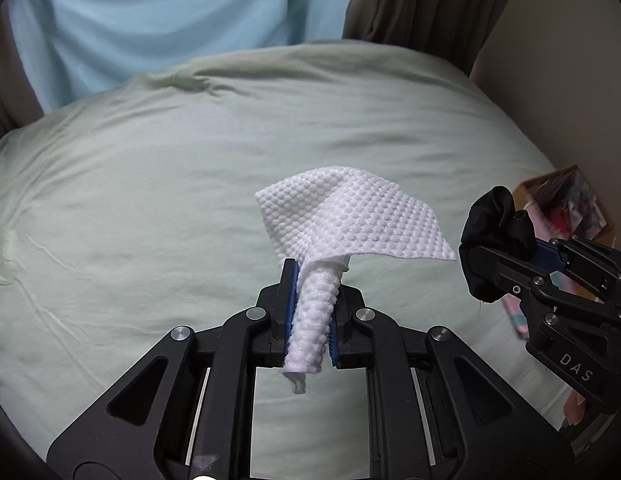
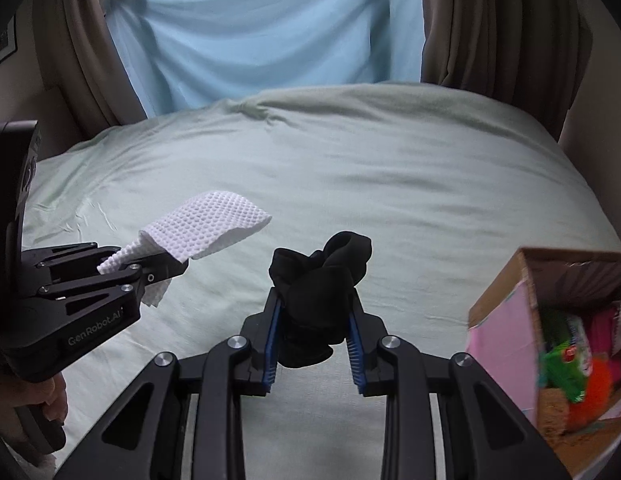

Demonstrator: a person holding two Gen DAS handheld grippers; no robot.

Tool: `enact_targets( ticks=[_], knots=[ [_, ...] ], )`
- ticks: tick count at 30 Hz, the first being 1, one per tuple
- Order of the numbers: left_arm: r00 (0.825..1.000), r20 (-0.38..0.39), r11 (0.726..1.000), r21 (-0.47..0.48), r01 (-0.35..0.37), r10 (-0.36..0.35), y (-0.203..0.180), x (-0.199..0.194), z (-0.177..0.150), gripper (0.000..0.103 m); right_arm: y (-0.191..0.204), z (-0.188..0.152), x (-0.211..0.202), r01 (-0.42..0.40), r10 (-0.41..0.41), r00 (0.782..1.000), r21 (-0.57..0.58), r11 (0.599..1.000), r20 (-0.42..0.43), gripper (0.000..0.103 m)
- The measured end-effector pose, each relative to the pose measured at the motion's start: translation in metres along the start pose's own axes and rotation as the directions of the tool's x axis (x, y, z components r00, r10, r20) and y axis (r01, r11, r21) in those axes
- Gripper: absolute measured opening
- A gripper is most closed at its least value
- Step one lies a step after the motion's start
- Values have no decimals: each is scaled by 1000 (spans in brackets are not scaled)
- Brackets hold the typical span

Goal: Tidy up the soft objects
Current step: 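Carry the white wipe and black sock into the box and open both tools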

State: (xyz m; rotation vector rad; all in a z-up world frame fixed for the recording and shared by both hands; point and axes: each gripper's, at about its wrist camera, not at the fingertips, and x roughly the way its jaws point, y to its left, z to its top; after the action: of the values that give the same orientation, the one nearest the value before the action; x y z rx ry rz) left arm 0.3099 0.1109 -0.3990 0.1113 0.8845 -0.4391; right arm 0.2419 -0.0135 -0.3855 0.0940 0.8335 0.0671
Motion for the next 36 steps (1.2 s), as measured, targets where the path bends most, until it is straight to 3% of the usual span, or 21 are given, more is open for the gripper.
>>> enact_targets(
  ticks=[10, 20, 27, 36],
  knots=[
    [999, 32, 1000, -18, -3, 4, -72, -86, 47, 11, -34, 46, -104, -8, 8, 999, -6, 1000, 41, 27],
    [997, 81, 998, -59, -13, 17, -180, -144, 82, 11, -124, 62, -192, -9, 9, 998, 3, 1000, 64, 27],
    [998, 57, 998, -70, 3, 1, -253, -131, 85, 11, -192, 61, -211, 20, -20, 999, -16, 1000, 30, 27],
    [997, -59, 998, -55, 39, -42, -323, -58, 82, 11, -272, 45, -181, 56, -53, 996, 30, 998, -77, 27]
  ],
)
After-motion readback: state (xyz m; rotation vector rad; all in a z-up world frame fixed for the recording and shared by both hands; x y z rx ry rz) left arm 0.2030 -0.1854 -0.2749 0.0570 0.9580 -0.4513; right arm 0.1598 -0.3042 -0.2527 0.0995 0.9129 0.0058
